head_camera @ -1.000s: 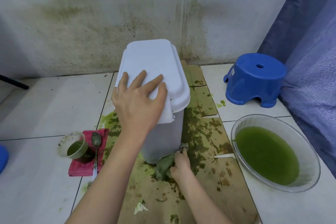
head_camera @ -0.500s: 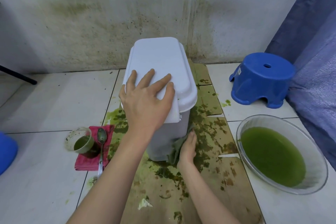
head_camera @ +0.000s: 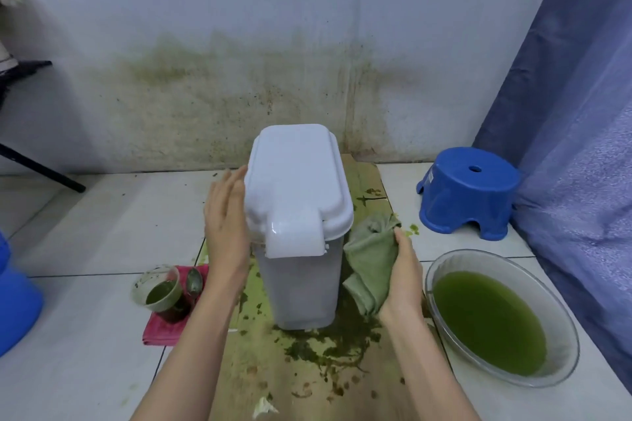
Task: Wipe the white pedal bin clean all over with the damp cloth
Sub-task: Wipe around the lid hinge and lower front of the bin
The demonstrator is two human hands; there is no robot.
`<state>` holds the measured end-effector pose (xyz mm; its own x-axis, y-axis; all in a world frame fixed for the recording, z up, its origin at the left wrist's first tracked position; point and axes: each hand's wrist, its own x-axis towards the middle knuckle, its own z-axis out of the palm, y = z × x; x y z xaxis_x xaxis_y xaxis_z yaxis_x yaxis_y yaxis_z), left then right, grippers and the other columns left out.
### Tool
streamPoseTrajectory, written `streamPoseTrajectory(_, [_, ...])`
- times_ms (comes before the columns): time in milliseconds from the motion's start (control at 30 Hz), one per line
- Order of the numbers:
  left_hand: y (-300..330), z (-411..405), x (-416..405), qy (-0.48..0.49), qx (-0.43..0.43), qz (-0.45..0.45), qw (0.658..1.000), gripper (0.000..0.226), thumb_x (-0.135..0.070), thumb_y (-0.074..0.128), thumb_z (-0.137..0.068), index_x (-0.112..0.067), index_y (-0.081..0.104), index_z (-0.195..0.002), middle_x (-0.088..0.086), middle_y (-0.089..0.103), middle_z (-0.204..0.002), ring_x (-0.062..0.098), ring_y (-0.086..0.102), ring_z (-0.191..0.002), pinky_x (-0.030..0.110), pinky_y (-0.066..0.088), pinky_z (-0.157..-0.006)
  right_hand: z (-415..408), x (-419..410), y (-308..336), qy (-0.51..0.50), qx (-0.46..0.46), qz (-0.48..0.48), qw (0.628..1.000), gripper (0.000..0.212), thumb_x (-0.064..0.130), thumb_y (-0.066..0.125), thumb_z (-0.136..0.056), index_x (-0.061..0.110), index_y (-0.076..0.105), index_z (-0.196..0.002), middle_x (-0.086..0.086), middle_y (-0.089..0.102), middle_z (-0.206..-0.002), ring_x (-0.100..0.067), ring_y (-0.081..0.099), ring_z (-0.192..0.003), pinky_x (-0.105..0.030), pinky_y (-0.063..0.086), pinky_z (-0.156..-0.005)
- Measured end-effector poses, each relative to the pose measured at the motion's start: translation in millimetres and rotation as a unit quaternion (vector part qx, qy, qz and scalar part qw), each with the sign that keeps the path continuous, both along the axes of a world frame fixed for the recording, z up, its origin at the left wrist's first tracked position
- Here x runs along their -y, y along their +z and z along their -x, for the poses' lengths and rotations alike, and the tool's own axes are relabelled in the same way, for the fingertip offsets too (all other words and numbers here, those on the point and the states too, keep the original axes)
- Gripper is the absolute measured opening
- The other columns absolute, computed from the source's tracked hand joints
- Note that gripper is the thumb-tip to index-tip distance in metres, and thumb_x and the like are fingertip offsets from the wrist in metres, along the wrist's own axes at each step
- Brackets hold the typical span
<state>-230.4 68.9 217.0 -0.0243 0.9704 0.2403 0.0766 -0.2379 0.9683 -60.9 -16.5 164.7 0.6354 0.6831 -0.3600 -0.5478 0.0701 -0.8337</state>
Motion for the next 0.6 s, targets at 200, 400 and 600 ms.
streamPoseTrajectory(200, [15, -2, 30, -0.102, 0.052, 0.137, 0.984, 0.046, -0.041, 0.013, -0.102, -0.024, 0.041, -0.134, -0.027, 0.051, -0.106, -0.008, 0.05, -0.102, -0.005, 0.037, -0.06, 51, -29, 35, 0.127, 0.503, -0.064, 0.852, 0.051, 0.056, 0.04, -0.092, 0.031, 0.044, -0.137, 0.013, 0.042, -0.141, -0.011, 0.027, -0.138, -0.034, 0.023, -0.115])
streamPoseTrajectory(400, [18, 6, 23, -0.179, 0.103, 0.144, 0.968, 0.063, -0.038, 0.006, -0.102, 0.004, 0.037, -0.136, 0.005, 0.054, -0.127, -0.014, 0.057, -0.084, 0.007, 0.046, -0.067, 65, -56, 24, 0.068, 0.789, 0.04, 0.61, 0.055, 0.061, 0.027, -0.092, 0.028, 0.06, -0.122, 0.006, 0.058, -0.131, -0.022, 0.041, -0.132, -0.04, 0.009, -0.115])
streamPoseTrajectory(600, [11, 5, 13, -0.145, 0.149, 0.146, 0.967, 0.053, -0.044, 0.008, -0.1, -0.019, 0.046, -0.128, -0.005, 0.056, -0.116, 0.003, 0.053, -0.103, 0.005, 0.047, -0.067, 88, -92, 57, 0.222, 0.811, 0.122, 0.528, 0.058, 0.059, 0.026, -0.094, 0.028, 0.034, -0.143, 0.0, 0.03, -0.153, -0.028, 0.02, -0.143, -0.045, 0.012, -0.115])
